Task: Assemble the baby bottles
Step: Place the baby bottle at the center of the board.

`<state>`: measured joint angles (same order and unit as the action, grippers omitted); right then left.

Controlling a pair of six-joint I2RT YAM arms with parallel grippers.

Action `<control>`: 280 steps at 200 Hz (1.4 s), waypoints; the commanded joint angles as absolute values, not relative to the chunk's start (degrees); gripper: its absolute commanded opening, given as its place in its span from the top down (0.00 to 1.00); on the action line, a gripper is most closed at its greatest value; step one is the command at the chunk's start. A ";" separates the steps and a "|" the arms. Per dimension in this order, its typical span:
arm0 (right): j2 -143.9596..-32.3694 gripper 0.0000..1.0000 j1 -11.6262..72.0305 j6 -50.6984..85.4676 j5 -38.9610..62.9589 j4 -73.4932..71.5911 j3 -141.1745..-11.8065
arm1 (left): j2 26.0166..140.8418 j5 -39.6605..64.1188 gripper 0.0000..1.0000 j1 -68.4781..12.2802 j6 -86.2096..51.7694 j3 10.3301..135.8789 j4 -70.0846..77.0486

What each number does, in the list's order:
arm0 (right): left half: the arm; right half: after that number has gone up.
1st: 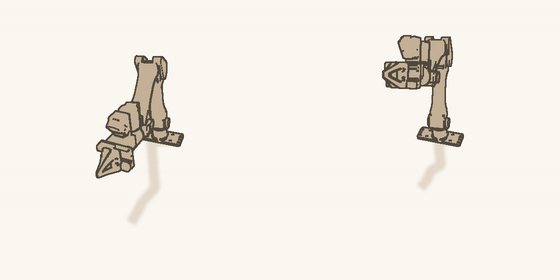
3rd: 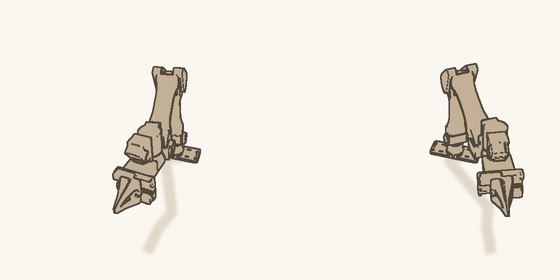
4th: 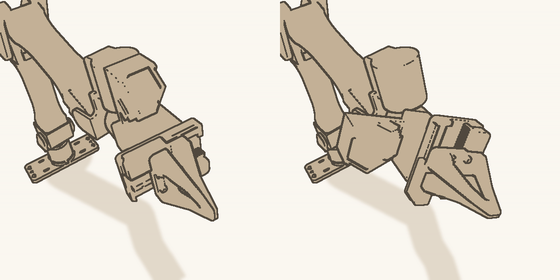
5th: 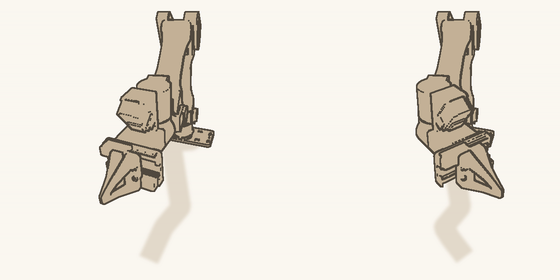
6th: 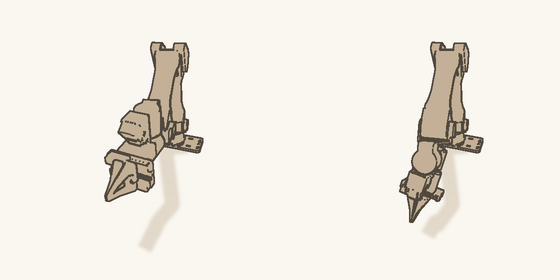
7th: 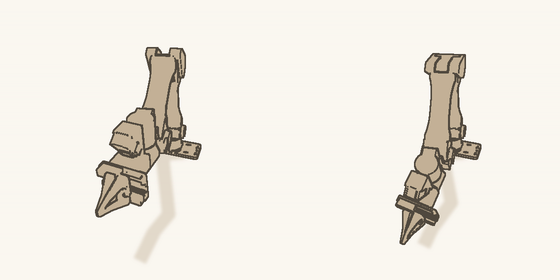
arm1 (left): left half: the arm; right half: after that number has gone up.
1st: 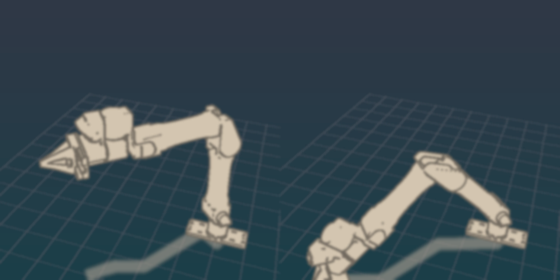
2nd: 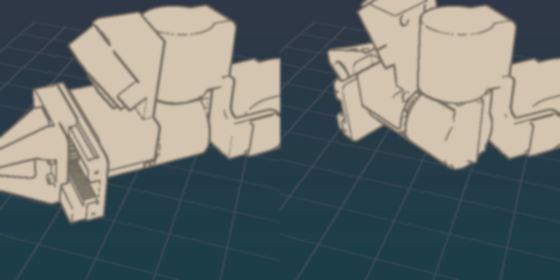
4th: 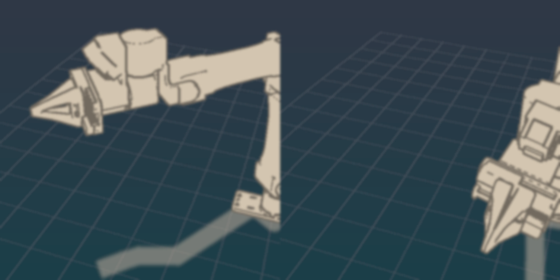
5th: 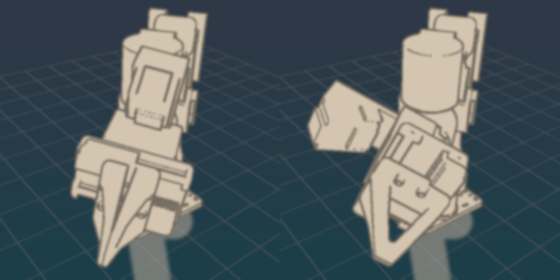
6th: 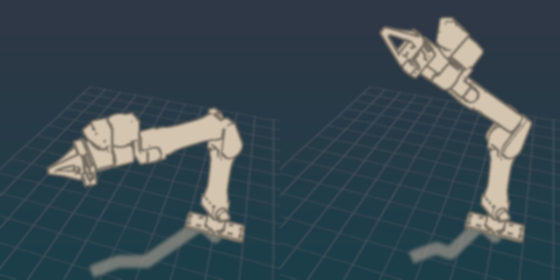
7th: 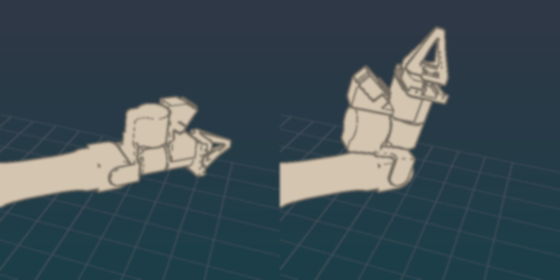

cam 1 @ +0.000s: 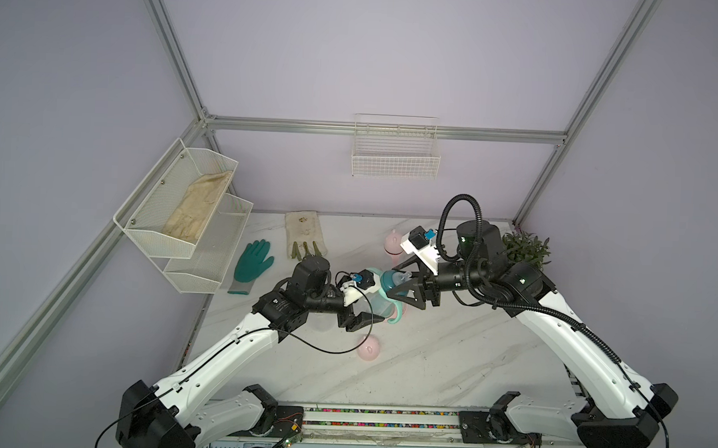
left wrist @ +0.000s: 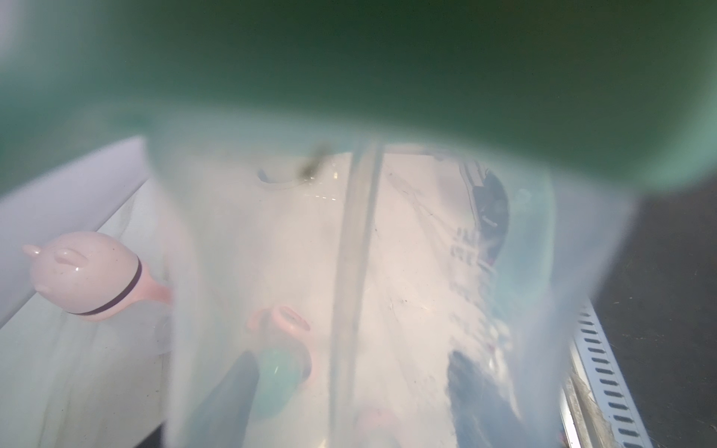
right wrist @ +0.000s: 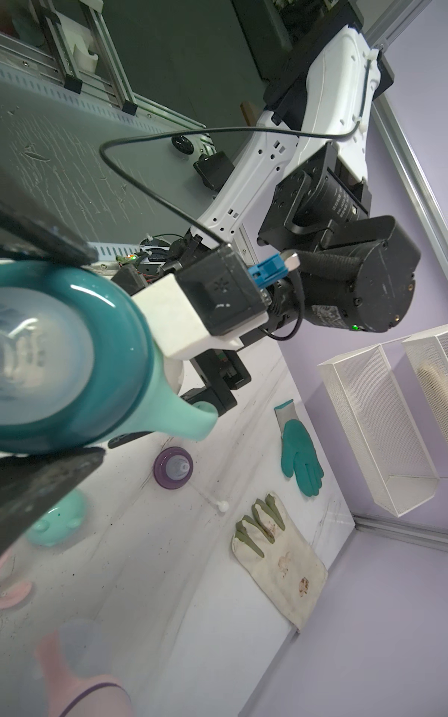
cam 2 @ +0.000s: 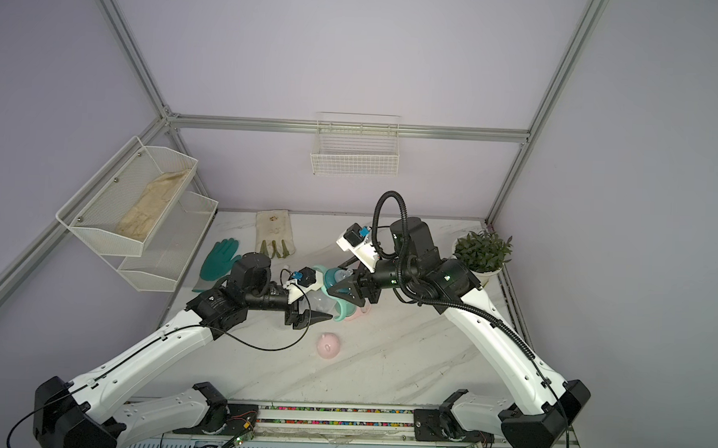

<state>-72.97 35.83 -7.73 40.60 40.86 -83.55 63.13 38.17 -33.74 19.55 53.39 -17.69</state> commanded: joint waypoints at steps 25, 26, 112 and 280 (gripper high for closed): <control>-73.48 0.88 36.66 -5.21 35.27 39.64 -83.08 | 62.28 28.83 0.12 -33.44 15.99 53.13 -7.16; -73.48 0.88 36.66 -5.20 35.22 39.59 -83.11 | 62.25 28.79 0.11 -33.46 15.99 53.11 -7.05; -74.05 0.99 35.98 -3.12 26.07 39.89 -84.64 | 61.79 24.10 0.00 -33.13 15.43 50.59 -4.95; -88.76 0.99 26.78 1.77 -3.10 46.12 -82.80 | 56.34 -8.49 0.00 -33.09 11.43 45.73 1.60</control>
<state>-87.39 27.83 0.97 -0.80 45.58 -83.90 56.80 -3.88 -33.39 12.67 47.11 -1.17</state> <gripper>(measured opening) 0.692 0.997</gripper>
